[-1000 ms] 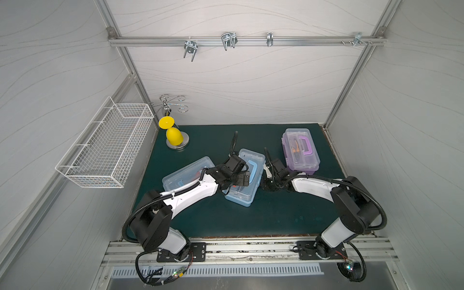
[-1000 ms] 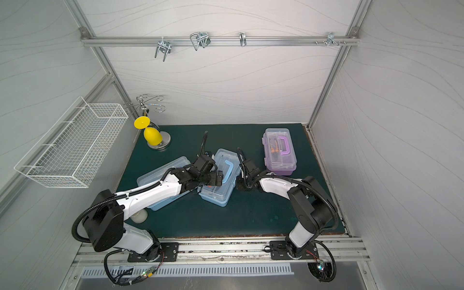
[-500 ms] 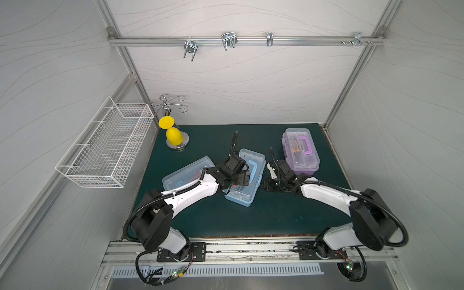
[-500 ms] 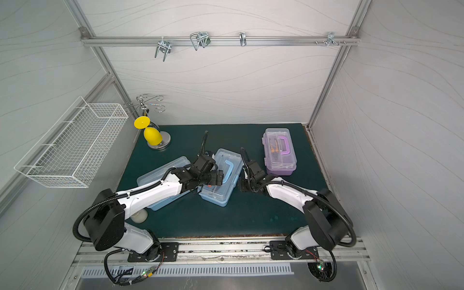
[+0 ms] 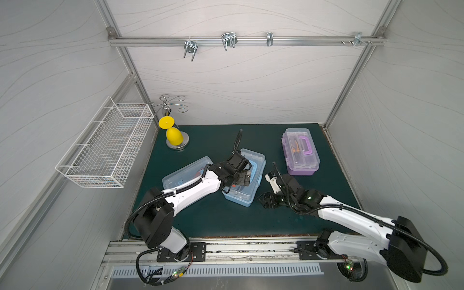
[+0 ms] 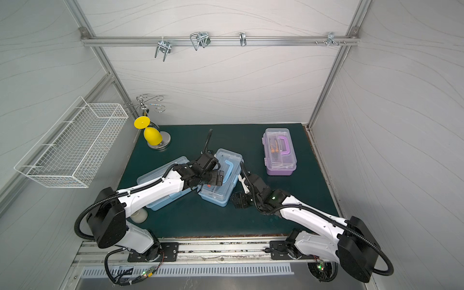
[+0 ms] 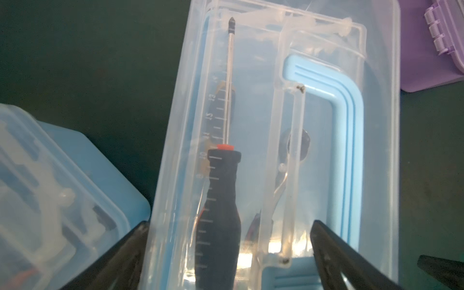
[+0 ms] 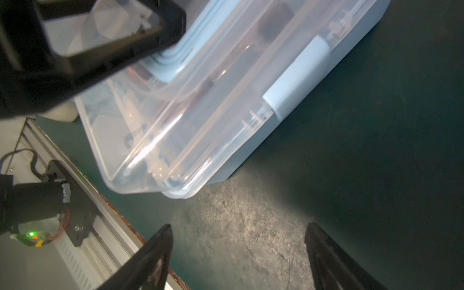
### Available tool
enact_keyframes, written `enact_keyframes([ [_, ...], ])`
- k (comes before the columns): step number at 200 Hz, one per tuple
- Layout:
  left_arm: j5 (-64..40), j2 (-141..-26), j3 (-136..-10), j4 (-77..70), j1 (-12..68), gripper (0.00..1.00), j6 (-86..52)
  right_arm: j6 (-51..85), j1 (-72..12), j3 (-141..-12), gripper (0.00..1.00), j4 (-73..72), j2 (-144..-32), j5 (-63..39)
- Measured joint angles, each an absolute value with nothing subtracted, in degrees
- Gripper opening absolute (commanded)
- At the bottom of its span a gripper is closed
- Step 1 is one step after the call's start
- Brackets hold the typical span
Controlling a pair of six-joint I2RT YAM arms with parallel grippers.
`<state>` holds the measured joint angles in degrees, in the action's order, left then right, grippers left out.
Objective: Close toolboxes
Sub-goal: Fasten the toolbox latch on the toolbox, then move the toolbox to the center of the board.
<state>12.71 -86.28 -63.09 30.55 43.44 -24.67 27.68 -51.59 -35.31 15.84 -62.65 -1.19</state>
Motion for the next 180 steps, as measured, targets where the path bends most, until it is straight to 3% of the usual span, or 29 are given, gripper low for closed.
enact_keyframes([
  [38,16.1,-81.6,-63.2,38.5,44.1,0.99,-24.5,28.8,-56.3,-35.4,0.99,15.5,-63.9,1.8],
  [74,19.2,-75.6,-62.0,44.4,43.1,0.99,-26.3,30.6,-58.7,-36.8,0.99,15.3,-68.5,6.1],
  [116,20.4,-69.7,-55.6,47.4,36.6,0.99,-27.3,32.1,-59.3,-39.0,0.99,14.6,-72.3,10.4],
  [180,21.1,-70.5,-54.2,47.3,30.0,1.0,-27.1,32.1,-59.9,-44.0,0.99,14.9,-77.8,13.2],
])
